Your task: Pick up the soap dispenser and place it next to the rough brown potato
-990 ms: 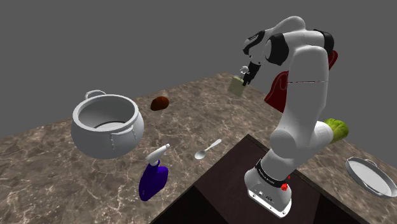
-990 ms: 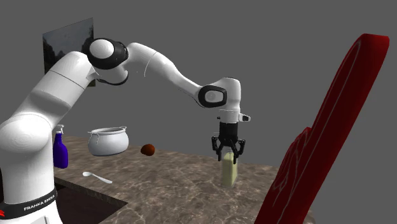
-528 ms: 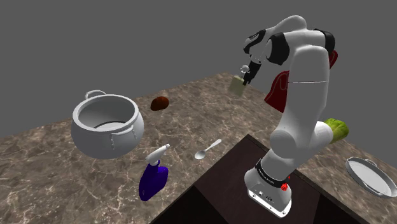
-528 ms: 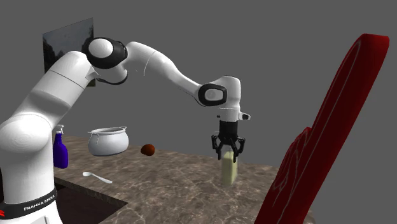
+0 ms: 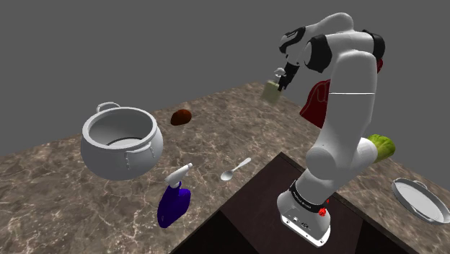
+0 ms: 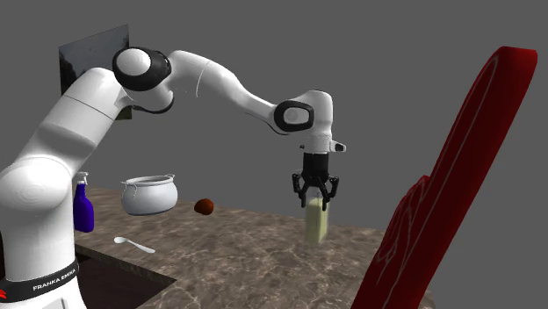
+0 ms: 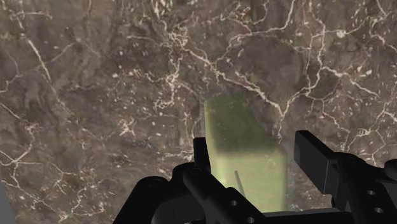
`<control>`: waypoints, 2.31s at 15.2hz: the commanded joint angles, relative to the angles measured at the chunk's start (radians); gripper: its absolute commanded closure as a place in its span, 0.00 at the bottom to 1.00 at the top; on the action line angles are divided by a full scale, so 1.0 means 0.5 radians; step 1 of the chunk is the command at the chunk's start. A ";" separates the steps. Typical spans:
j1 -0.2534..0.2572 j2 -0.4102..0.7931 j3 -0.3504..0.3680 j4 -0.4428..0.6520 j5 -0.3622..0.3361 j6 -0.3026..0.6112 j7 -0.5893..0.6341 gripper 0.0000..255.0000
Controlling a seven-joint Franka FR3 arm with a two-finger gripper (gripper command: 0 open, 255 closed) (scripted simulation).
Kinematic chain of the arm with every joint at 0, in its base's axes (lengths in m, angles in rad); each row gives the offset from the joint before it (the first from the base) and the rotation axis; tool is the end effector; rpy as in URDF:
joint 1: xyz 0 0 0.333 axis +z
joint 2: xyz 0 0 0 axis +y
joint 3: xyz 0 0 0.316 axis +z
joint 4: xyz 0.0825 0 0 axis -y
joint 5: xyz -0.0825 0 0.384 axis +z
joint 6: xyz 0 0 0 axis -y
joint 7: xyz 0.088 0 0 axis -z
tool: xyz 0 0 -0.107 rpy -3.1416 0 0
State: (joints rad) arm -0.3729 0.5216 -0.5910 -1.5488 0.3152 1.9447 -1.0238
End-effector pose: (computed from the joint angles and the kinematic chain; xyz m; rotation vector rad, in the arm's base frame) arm 0.4504 -0.5088 0.3839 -3.1105 0.0056 0.0155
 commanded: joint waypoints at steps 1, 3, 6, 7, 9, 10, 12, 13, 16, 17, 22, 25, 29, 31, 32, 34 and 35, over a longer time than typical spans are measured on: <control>0.003 -0.020 -0.007 0.024 -0.013 -0.042 0.008 1.00; 0.003 -0.036 -0.014 0.057 -0.024 -0.087 0.016 1.00; 0.001 -0.056 -0.022 0.110 -0.038 -0.156 0.027 1.00; 0.000 -0.061 -0.024 0.129 -0.043 -0.180 0.031 1.00; -0.003 -0.072 -0.029 0.169 -0.051 -0.227 0.038 1.00; -0.004 -0.076 -0.031 0.190 -0.054 -0.252 0.041 1.00; -0.009 -0.084 -0.035 0.234 -0.061 -0.301 0.047 1.00; -0.011 -0.087 -0.036 0.257 -0.064 -0.326 0.050 1.00; -0.021 -0.093 -0.041 0.331 -0.070 -0.403 0.058 1.00; -0.025 -0.094 -0.042 0.357 -0.071 -0.429 0.060 1.00; 0.120 -0.208 -0.035 0.234 -0.130 -0.400 0.192 1.00; 0.256 -0.302 -0.017 0.111 -0.182 -0.352 0.328 1.00; 0.417 -0.400 0.020 -0.008 -0.238 -0.306 0.515 1.00; 0.490 -0.436 0.043 -0.050 -0.261 -0.289 0.608 1.00; 0.524 -0.451 0.056 -0.067 -0.271 -0.282 0.654 1.00; 0.591 -0.475 0.082 -0.093 -0.287 -0.271 0.746 1.00; 0.623 -0.484 0.096 -0.102 -0.294 -0.266 0.792 1.00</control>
State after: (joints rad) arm -0.0800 0.2902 -0.5490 -1.5861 0.1749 1.8053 -0.6532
